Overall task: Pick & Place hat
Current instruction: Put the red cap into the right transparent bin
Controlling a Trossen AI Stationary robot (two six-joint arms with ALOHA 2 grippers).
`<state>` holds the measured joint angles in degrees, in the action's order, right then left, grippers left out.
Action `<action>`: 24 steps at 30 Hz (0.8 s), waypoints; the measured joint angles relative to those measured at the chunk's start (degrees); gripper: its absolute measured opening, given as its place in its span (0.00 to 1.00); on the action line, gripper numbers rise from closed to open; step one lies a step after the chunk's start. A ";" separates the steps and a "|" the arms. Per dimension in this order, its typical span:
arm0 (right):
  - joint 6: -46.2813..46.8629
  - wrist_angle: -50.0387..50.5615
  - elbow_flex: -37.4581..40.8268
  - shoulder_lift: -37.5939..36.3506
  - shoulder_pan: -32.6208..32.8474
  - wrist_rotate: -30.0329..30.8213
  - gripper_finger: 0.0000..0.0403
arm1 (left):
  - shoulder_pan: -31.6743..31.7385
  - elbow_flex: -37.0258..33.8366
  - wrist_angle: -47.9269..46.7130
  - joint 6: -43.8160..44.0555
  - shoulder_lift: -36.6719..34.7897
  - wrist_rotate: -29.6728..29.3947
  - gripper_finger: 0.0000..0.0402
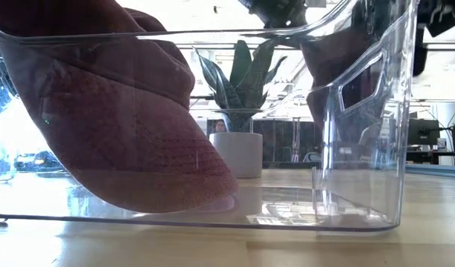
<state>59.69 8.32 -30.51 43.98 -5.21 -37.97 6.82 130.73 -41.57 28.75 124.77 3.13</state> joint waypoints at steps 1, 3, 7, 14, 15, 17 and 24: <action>-1.02 0.03 -0.48 -0.27 -0.02 -1.07 0.52 | 0.33 0.08 0.01 -0.02 0.00 0.01 0.00; -2.58 0.45 -1.49 -0.90 -0.02 -2.10 0.51 | 0.58 0.16 -0.43 -0.01 0.00 0.01 0.00; -3.99 1.14 -3.91 -2.92 -0.09 -4.43 0.46 | 1.00 0.26 -1.53 0.21 0.00 -0.94 0.00; -10.01 8.03 -6.82 -5.52 -0.07 -5.49 0.07 | 0.95 0.31 -1.33 -0.01 -0.02 -2.66 0.00; -11.04 8.74 -6.83 -5.52 -0.06 -5.11 0.03 | 0.95 0.31 -1.28 -0.09 -0.02 -2.98 0.00; -12.20 10.49 -6.83 -5.40 -0.04 -3.27 0.04 | 0.95 0.31 -1.41 -0.27 -0.02 -3.62 0.00; -14.91 11.60 -6.83 -5.34 -0.04 -1.39 0.01 | 0.93 -0.53 -3.01 -3.57 -0.02 -9.13 0.00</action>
<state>44.77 19.91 -37.34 38.63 -5.26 -39.36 7.75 130.20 -44.58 25.18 124.75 -6.00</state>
